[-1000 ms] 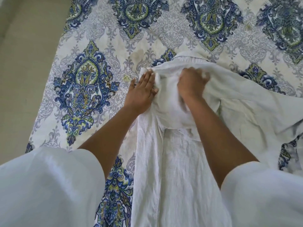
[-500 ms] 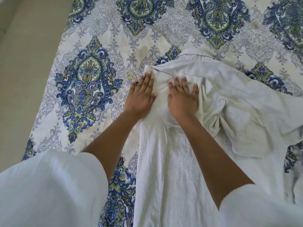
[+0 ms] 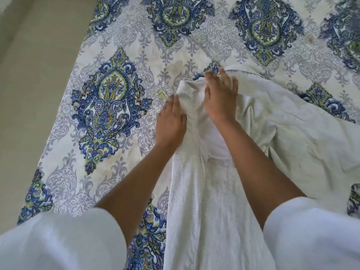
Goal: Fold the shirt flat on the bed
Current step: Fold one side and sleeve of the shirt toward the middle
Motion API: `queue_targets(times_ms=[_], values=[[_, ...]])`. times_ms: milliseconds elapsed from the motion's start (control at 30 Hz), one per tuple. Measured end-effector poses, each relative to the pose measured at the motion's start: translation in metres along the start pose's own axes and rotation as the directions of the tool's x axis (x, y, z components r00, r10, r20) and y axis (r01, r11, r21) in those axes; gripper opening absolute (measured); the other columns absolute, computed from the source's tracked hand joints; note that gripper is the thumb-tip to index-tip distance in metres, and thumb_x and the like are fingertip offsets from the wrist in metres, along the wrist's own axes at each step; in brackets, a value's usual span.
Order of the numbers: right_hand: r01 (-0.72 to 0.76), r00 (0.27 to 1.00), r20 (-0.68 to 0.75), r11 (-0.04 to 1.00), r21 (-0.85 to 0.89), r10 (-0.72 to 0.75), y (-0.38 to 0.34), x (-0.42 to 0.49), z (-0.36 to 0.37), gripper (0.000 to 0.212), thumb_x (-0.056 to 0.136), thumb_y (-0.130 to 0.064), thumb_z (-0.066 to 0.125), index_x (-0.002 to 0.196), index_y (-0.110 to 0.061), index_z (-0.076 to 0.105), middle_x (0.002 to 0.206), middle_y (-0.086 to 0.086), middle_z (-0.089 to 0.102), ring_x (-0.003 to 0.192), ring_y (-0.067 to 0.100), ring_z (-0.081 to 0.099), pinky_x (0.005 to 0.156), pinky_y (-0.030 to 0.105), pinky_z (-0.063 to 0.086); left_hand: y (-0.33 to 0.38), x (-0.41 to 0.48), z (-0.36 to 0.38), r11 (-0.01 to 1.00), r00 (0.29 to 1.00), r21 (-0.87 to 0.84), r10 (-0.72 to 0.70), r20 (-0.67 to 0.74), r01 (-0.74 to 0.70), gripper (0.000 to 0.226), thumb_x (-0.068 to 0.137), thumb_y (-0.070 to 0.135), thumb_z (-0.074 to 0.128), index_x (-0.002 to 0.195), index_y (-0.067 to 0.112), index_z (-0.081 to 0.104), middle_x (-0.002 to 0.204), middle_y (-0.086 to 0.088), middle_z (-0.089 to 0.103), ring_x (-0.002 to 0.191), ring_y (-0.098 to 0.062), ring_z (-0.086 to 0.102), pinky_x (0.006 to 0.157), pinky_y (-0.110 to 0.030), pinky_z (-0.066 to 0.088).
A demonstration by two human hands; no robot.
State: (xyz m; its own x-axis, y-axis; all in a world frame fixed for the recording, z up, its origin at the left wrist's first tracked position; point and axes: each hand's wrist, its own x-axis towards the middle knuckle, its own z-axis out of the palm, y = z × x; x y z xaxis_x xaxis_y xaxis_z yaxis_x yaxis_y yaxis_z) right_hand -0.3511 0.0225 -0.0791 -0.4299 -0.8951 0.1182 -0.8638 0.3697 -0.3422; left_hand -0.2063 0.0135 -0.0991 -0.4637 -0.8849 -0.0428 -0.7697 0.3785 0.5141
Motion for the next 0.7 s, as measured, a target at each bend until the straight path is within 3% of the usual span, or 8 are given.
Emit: queue_targets(times_ms=[100, 167, 200, 333, 433, 500, 600, 700], values=[[-0.109, 0.992, -0.069, 0.993, -0.032, 0.107, 0.012, 0.022, -0.012, 0.036, 0.094, -0.017, 0.045, 0.13, -0.02, 0.051, 0.138, 0.0, 0.048, 0.138, 0.024, 0.025, 0.111, 0.044, 0.016, 0.014, 0.048, -0.019, 0.912, 0.98, -0.372, -0.198, -0.034, 0.172, 0.038, 0.094, 0.018, 0.047, 0.13, 0.005, 0.043, 0.107, -0.007, 0.059, 0.095, -0.018, 0.055, 0.081, -0.028, 0.049], [-0.118, 0.991, 0.042, 0.983, -0.141, 0.125, 0.02, 0.034, -0.015, 0.034, 0.09, -0.017, 0.049, 0.124, -0.018, 0.056, 0.135, 0.003, 0.048, 0.135, 0.027, 0.026, 0.11, 0.046, 0.016, 0.016, 0.076, -0.022, 0.881, 0.955, -0.372, -0.285, 0.077, 0.293, 0.01, 0.092, 0.016, 0.051, 0.096, 0.009, 0.057, 0.076, 0.002, 0.052, 0.069, -0.012, 0.049, 0.052, -0.015, 0.038], [-0.107, 0.989, 0.084, 0.977, -0.185, 0.124, 0.023, 0.039, -0.015, 0.031, 0.088, -0.018, 0.052, 0.119, -0.017, 0.059, 0.131, 0.005, 0.049, 0.131, 0.028, 0.029, 0.109, 0.046, 0.017, 0.013, 0.084, -0.022, 0.896, 0.952, -0.322, -0.291, 0.099, 0.307, 0.015, 0.091, 0.015, 0.051, 0.076, 0.012, 0.054, 0.067, 0.003, 0.047, 0.064, -0.013, 0.046, 0.047, -0.015, 0.034], [-0.105, 0.993, 0.029, 0.979, -0.173, 0.112, 0.024, 0.042, -0.014, 0.025, 0.086, -0.02, 0.056, 0.109, -0.016, 0.065, 0.121, 0.007, 0.054, 0.121, 0.029, 0.037, 0.107, 0.044, 0.018, -0.003, 0.094, -0.018, 0.847, 0.927, -0.376, -0.334, 0.172, 0.375, 0.027, 0.089, 0.017, 0.055, 0.063, 0.015, 0.049, 0.063, -0.001, 0.048, 0.072, -0.021, 0.051, 0.064, -0.036, 0.048], [-0.046, 0.989, -0.142, 0.996, -0.071, 0.036, 0.007, 0.015, -0.009, 0.031, 0.085, -0.023, 0.053, 0.114, -0.014, 0.06, 0.125, 0.008, 0.053, 0.124, 0.028, 0.042, 0.11, 0.046, 0.023, 0.002, 0.078, -0.024, 0.746, 0.931, -0.557, -0.312, 0.19, 0.364, 0.024, 0.092, 0.03, 0.049, 0.087, 0.009, 0.058, 0.077, -0.003, 0.054, 0.077, -0.021, 0.053, 0.069, -0.034, 0.044], [0.09, 0.976, -0.206, 0.993, 0.073, -0.073, -0.011, -0.015, 0.0, 0.036, 0.086, -0.024, 0.044, 0.114, -0.008, 0.06, 0.125, 0.015, 0.056, 0.122, 0.033, 0.048, 0.106, 0.05, 0.033, 0.01, 0.045, -0.028, 0.702, 0.945, -0.648, -0.312, 0.093, 0.296, 0.03, 0.096, 0.028, 0.043, 0.115, 0.007, 0.054, 0.109, -0.009, 0.057, 0.1, -0.02, 0.054, 0.086, -0.033, 0.044], [0.294, 0.952, 0.038, 0.941, 0.168, -0.305, -0.028, -0.056, 0.02, 0.049, 0.088, -0.026, 0.032, 0.126, -0.007, 0.056, 0.137, 0.019, 0.049, 0.128, 0.036, 0.045, 0.105, 0.051, 0.035, 0.013, -0.043, -0.018, 0.817, 0.942, -0.506, -0.336, -0.026, 0.277, 0.048, 0.094, 0.013, 0.039, 0.141, 0.006, 0.031, 0.144, -0.011, 0.036, 0.133, -0.021, 0.033, 0.11, -0.028, 0.023], [0.309, 0.893, 0.353, 0.95, -0.034, -0.278, -0.021, -0.064, 0.04, 0.05, 0.099, -0.036, 0.026, 0.148, -0.027, 0.022, 0.158, 0.0, 0.013, 0.146, 0.022, 0.01, 0.118, 0.046, 0.009, 0.003, -0.149, 0.008, 0.964, 0.987, -0.214, -0.162, -0.003, 0.158, 0.062, 0.091, 0.026, 0.032, 0.147, 0.004, 0.018, 0.155, -0.006, 0.015, 0.143, -0.018, 0.012, 0.116, -0.03, 0.005]])
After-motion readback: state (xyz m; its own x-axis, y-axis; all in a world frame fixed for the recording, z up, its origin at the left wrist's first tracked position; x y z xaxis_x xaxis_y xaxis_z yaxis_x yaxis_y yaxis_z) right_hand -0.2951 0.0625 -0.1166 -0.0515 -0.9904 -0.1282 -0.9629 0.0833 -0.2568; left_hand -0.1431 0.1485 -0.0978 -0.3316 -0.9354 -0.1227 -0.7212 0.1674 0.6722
